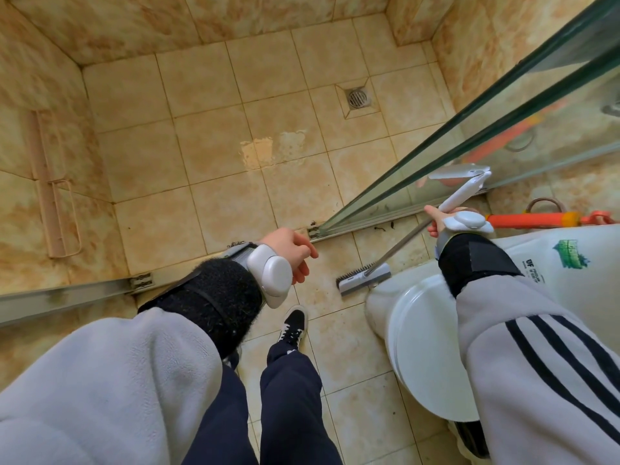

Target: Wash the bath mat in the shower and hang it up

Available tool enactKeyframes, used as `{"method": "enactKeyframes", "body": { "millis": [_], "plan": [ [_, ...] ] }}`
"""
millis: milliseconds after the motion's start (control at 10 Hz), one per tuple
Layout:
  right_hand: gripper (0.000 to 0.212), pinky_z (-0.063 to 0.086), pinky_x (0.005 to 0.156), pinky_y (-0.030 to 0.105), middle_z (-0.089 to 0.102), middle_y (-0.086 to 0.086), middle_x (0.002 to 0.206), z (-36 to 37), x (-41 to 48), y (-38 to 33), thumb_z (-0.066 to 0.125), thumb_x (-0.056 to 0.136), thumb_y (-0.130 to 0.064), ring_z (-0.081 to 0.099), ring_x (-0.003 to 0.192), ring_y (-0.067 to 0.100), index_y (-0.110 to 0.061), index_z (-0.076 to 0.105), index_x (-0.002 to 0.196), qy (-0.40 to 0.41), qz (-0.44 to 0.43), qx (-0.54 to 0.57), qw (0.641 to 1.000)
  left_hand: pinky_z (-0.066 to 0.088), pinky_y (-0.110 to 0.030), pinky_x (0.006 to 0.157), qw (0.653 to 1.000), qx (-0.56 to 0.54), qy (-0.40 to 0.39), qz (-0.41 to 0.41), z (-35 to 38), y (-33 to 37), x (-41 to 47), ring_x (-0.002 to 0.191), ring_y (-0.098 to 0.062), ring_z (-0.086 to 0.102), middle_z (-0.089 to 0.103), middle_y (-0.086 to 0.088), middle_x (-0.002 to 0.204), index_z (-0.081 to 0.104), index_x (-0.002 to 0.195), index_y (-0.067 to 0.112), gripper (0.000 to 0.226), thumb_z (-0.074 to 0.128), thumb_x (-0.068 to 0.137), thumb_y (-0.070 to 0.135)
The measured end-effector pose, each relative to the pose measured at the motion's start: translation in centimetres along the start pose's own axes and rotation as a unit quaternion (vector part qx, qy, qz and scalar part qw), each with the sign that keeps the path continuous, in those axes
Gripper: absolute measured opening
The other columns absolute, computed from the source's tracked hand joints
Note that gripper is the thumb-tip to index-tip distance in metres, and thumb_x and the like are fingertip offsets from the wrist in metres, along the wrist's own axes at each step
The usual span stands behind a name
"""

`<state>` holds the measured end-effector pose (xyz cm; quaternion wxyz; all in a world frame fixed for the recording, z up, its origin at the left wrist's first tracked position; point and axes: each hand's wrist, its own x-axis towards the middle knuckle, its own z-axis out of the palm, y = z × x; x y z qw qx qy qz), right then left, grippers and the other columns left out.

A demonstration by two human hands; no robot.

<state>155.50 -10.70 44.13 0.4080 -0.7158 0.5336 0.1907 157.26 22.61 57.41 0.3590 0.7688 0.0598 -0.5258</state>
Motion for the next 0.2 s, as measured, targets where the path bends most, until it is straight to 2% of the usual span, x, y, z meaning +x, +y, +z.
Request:
{"method": "enactKeyframes", "body": {
  "millis": [100, 200],
  "plan": [
    [0.040, 0.034, 0.054, 0.024, 0.042, 0.003, 0.054, -0.14, -0.22, 0.37, 0.063, 0.087, -0.036, 0.039, 0.047, 0.015, -0.010, 0.042, 0.065, 0.005, -0.024, -0.021, 0.999, 0.054, -0.020, 0.056, 1.000, 0.007, -0.002, 0.002, 0.06, 0.02, -0.05, 0.055, -0.013, 0.059, 0.062, -0.002, 0.066, 0.066, 0.101, 0.010, 0.028, 0.039, 0.095, 0.008],
    [0.039, 0.043, 0.068, 0.032, 0.046, 0.003, 0.055, 0.06, 0.28, 0.28, 0.067, 0.082, -0.039, 0.044, 0.051, 0.017, -0.010, 0.045, 0.068, 0.001, -0.023, -0.032, 0.999, 0.053, -0.019, 0.054, 1.000, 0.005, 0.001, -0.003, 0.01, -0.15, 0.11, 0.055, -0.013, 0.059, 0.062, -0.002, 0.066, 0.066, 0.101, 0.010, 0.028, 0.039, 0.095, 0.008]
  ]
}}
